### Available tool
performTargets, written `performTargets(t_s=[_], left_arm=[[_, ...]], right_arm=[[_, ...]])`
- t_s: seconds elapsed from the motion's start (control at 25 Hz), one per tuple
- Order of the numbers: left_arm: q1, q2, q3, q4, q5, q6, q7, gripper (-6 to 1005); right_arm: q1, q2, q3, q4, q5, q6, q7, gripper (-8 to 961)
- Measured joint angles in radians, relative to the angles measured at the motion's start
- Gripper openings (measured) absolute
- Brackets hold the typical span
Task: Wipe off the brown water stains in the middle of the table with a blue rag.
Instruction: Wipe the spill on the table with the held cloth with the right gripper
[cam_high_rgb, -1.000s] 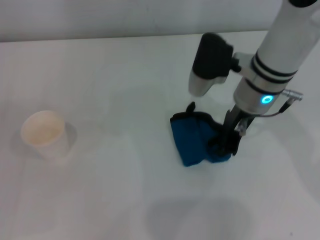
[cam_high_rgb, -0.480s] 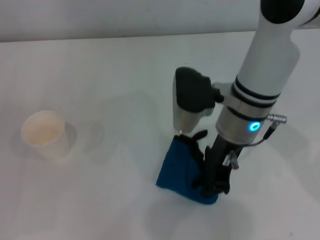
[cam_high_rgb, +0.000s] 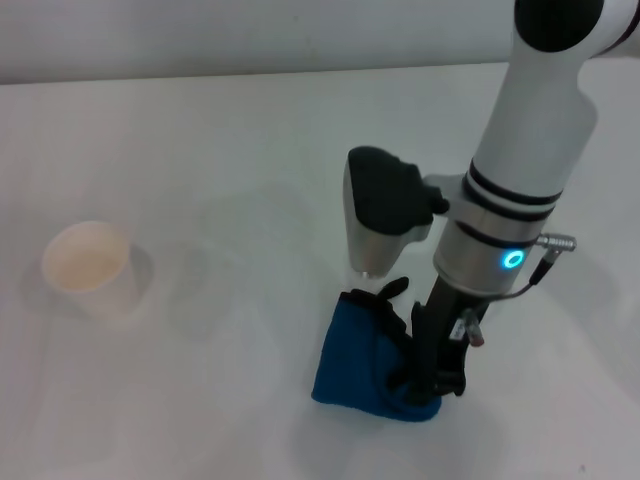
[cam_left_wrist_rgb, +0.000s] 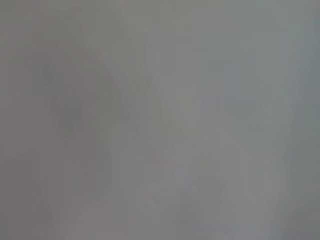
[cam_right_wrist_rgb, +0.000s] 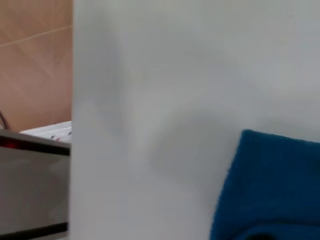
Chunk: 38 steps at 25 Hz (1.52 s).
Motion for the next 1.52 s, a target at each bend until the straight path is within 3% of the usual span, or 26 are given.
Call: performTargets(t_s=[0.48, 0.72, 1.28, 1.52], left_arm=[[-0.009, 0.0, -0.005, -0.006, 0.0, 0.0, 0.001, 875], [-0.011, 0.001, -0.002, 0.0, 0.0, 0.006, 0.001, 875], [-0.015, 0.002, -0.002, 0.0, 0.0, 0.016, 0.0, 875], [-0.023, 0.003, -0.002, 0.001, 0.0, 0.016, -0.001, 875]], right_arm=[[-0.035, -0.005, 0.277, 0.014, -0.27, -0.188, 0.076, 37], [-0.058, -0.007, 0.303, 0.028, -0.383, -0.337, 0.15, 38], [-0.151, -0.013, 0.46, -0.012, -0.406, -0.488, 0.182, 39], [-0.239, -0.014, 0.58, -0.114, -0.427, -0.49, 0.179, 39]])
